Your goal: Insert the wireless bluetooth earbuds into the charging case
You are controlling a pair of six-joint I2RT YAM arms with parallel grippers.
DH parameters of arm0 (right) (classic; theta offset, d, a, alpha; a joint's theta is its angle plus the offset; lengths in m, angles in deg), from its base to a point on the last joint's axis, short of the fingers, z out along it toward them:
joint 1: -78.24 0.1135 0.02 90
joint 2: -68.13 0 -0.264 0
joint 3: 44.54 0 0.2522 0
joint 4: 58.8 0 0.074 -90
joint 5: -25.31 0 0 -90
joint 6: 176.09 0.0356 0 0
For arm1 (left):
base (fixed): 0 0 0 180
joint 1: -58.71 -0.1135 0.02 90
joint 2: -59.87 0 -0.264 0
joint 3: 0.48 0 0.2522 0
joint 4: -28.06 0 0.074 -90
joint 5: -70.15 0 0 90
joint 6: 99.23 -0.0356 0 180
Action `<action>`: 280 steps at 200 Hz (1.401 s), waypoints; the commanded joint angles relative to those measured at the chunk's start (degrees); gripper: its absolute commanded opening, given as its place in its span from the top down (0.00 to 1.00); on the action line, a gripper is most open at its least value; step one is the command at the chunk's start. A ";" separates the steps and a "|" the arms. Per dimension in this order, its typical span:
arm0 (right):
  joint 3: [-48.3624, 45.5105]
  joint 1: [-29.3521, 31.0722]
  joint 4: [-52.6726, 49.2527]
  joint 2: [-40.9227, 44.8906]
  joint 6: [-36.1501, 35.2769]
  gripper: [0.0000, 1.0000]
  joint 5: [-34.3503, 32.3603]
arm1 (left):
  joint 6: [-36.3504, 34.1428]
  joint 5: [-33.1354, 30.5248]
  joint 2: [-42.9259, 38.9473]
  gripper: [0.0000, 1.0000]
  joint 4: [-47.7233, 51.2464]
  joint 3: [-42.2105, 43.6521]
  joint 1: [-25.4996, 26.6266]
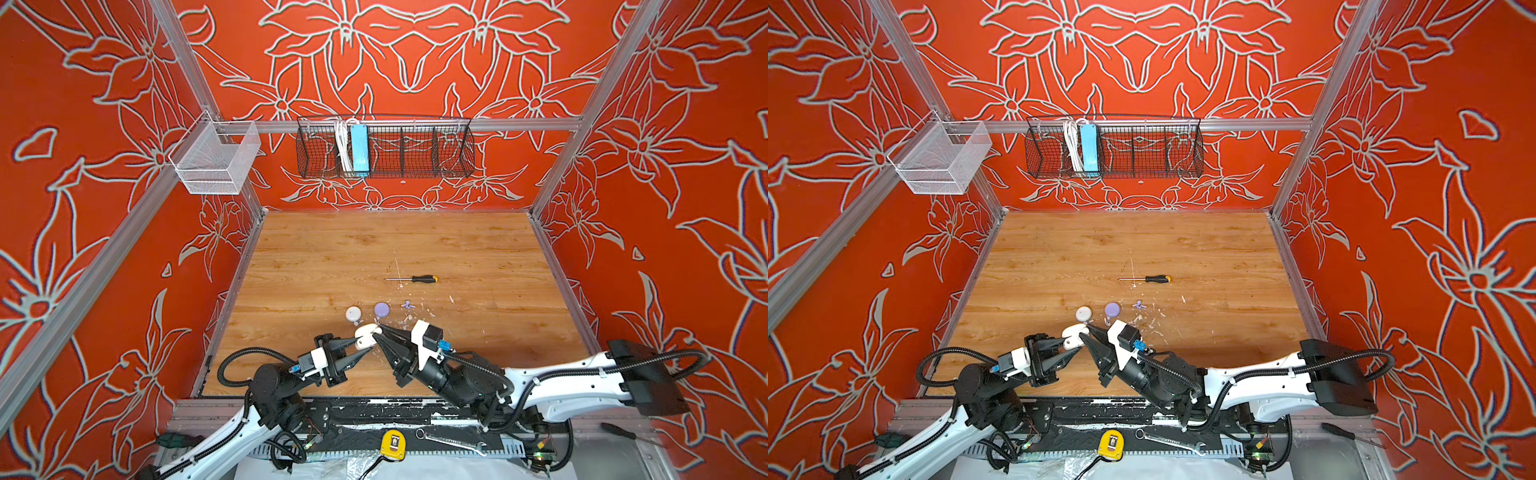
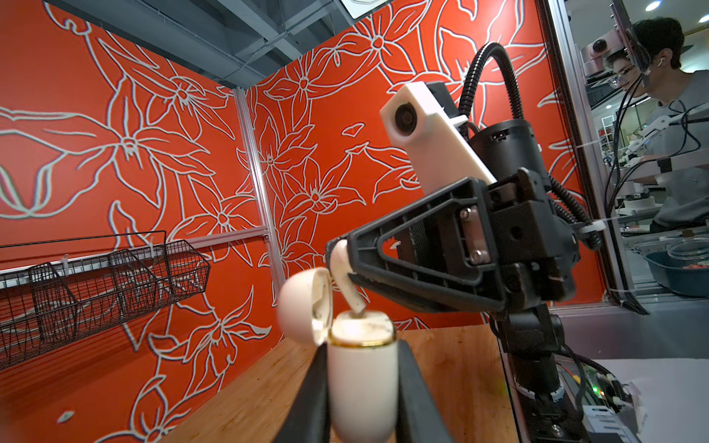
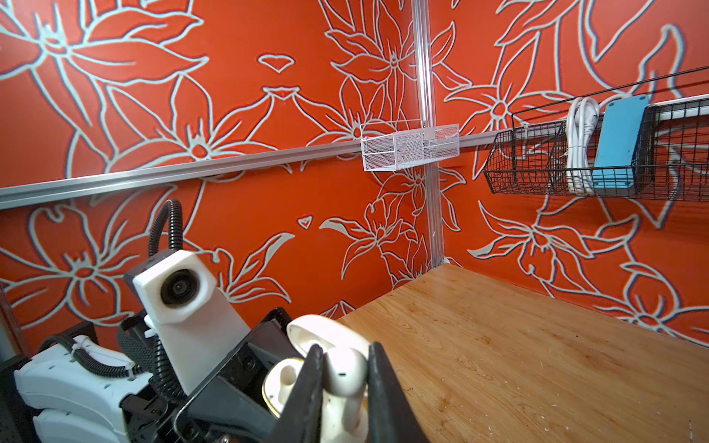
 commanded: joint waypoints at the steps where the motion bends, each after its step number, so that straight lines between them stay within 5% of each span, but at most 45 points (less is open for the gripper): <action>1: 1.62 0.46 -0.21 -1.43 0.42 0.86 0.69 | -0.24 -0.48 -1.06 1.00 -1.40 1.44 0.57; 280: -0.73 0.54 5.90 -5.77 -7.69 0.87 -10.22 | 0.28 -3.01 -4.57 1.00 -0.35 2.23 1.10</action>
